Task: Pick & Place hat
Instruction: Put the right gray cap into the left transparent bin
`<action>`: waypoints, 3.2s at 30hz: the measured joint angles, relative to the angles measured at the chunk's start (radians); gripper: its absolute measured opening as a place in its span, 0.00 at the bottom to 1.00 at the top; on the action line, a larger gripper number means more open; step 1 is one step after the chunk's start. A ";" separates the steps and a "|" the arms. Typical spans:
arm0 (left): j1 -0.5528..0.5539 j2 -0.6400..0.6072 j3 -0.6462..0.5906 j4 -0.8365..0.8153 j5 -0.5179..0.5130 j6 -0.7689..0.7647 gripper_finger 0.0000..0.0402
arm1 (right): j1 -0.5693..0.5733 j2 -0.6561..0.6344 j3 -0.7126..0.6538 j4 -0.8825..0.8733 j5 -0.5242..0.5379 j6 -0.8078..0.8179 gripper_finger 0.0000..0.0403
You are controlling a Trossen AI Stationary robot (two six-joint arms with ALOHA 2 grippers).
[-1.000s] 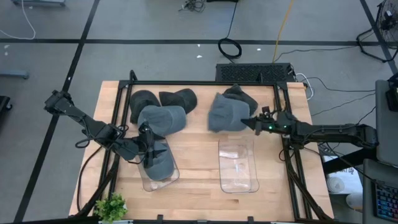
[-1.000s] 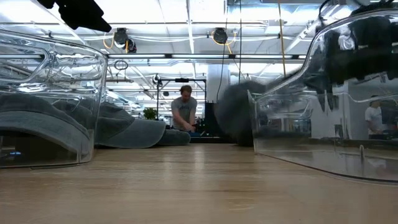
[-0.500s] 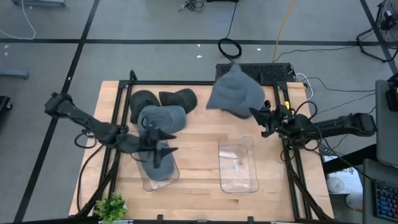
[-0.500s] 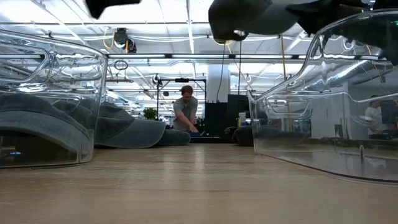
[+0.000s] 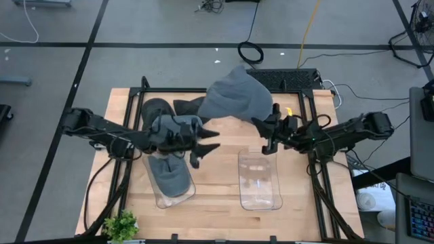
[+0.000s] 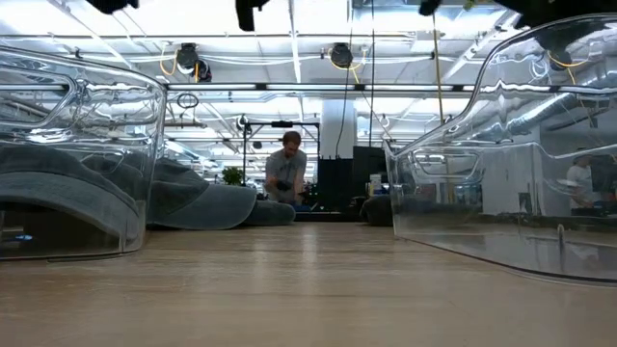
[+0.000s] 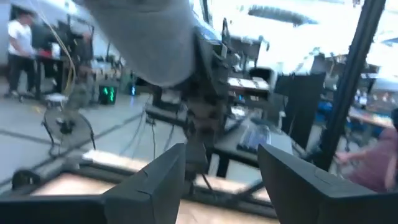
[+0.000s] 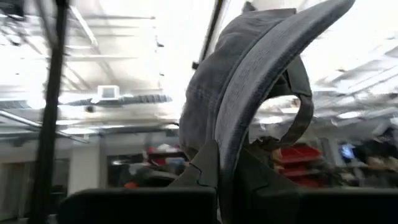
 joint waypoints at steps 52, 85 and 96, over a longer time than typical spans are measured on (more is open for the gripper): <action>0.152 0.059 0.002 0.278 0.126 0.015 0.42 | -0.007 0.279 0.229 -0.004 0.008 -0.083 0.00; -0.302 -0.812 -0.144 -1.336 0.036 -0.495 0.02 | 0.006 0.143 0.096 -0.427 0.061 0.042 0.27; -0.754 -0.841 -0.485 -1.015 -0.330 -0.709 0.02 | 0.006 0.144 0.097 -0.445 0.061 0.043 0.26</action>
